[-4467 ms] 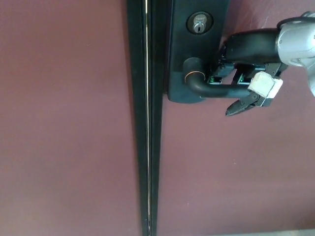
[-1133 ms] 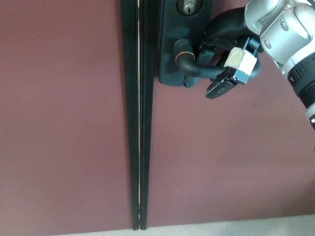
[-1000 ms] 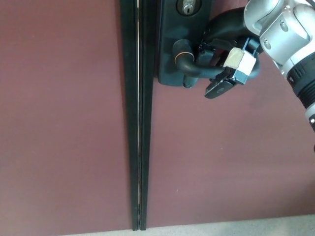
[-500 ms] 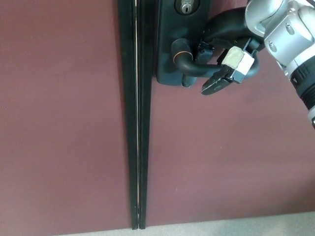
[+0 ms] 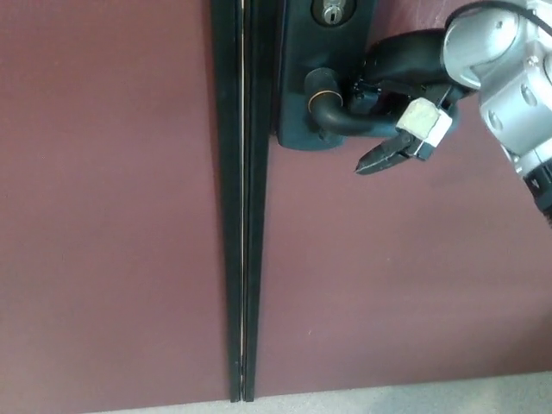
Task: The robot walks towards the door handle and put its right hand on it and twist the handle
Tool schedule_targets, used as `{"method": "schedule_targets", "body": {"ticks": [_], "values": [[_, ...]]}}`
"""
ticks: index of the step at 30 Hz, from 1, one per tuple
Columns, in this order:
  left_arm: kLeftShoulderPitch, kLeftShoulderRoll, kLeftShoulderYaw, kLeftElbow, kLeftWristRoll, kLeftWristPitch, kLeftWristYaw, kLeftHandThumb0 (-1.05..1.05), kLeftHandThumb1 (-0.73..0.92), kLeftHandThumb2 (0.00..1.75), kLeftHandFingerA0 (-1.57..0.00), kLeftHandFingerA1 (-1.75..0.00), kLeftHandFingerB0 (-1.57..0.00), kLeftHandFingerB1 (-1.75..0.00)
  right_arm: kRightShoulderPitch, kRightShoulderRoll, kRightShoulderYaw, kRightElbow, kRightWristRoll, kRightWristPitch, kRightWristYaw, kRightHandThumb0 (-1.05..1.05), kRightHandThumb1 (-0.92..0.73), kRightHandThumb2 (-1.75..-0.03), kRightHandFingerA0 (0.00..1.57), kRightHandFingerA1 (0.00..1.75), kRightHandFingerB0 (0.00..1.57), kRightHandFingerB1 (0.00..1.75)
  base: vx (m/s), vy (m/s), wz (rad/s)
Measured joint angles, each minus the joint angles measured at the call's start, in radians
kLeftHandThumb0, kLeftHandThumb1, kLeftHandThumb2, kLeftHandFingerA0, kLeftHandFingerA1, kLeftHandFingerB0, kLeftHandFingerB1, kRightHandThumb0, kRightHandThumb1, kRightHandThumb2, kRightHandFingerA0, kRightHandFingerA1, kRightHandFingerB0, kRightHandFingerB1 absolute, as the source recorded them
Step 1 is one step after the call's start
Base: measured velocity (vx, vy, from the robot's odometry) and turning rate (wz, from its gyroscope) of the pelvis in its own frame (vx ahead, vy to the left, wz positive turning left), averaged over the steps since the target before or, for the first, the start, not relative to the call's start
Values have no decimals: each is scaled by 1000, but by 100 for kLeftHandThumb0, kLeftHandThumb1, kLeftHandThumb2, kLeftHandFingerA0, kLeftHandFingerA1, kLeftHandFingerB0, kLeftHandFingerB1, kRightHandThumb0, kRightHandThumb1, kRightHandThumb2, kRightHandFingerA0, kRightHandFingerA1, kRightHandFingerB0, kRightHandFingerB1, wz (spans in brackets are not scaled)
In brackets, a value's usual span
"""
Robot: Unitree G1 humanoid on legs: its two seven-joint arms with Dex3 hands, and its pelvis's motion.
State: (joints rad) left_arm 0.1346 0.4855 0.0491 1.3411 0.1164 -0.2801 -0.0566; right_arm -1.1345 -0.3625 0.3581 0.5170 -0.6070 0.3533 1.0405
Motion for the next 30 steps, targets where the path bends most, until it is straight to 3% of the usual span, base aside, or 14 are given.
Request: {"method": "schedule_targets", "body": {"ticks": [8, 9, 12, 13, 17, 18, 28, 29, 30], "values": [[-9, 0, 0, -1, 0, 0, 0, -33, 46, 58, -75, -71, -65, -66, 102, -13, -9, -155, -52, -8, -60, -73, -47, -78, 0, 0, 10, 23, 0, 0, 0], [-10, 0, 0, -1, 0, 0, 0, -34, 45, 59, -75, -71, -66, -66, 116, -16, -10, -177, -58, -10, -69, -67, -43, -80, 0, 11, 15, 34, 0, 0, 0], [-11, 0, 0, -1, 0, 0, 0, -33, 46, 59, -75, -71, -66, -66, 164, -23, -12, -248, -82, -17, -101, -68, -45, -81, 0, 10, 9, 29, 0, 0, 0], [-11, 0, -1, -1, 0, 0, 0, -34, 46, 59, -75, -71, -66, -66, 182, -26, -12, -274, -91, -18, -113, -64, -56, -59, 0, 7, 11, 25, 0, 0, 0], [-10, 1, -1, -1, 0, 0, 0, -34, 46, 59, -75, -71, -66, -66, 245, -39, -13, -372, -126, -21, -155, -64, -56, -59, 0, 7, 11, 25, 0, 0, 0], [-11, 1, -1, -1, 0, 0, 0, -33, 46, 59, -75, -72, -67, -66, 256, -41, -13, -389, -132, -23, -163, -76, -48, -81, 0, 0, 9, 22, 0, 0, 0], [-7, 11, -10, -1, 4, -2, 0, -34, 46, 58, -76, -72, -70, -67, 312, -66, -7, -574, -215, 42, -154, -78, -49, -82, 0, 2, 4, 10, 0, 0, 0], [-7, 12, -10, -2, 4, -2, 0, -33, 46, 58, -76, -72, -70, -67, 304, -65, -7, -570, -214, 48, -143, -70, -56, -57, 0, 22, 1, 23, 0, 0, 0], [-11, 12, -10, -2, 3, -2, 0, -33, 46, 58, -76, -72, -70, -67, 289, -65, -7, -553, -207, 50, -128, -70, -56, -57, 0, 22, 1, 23, 0, 0, 0]]}}
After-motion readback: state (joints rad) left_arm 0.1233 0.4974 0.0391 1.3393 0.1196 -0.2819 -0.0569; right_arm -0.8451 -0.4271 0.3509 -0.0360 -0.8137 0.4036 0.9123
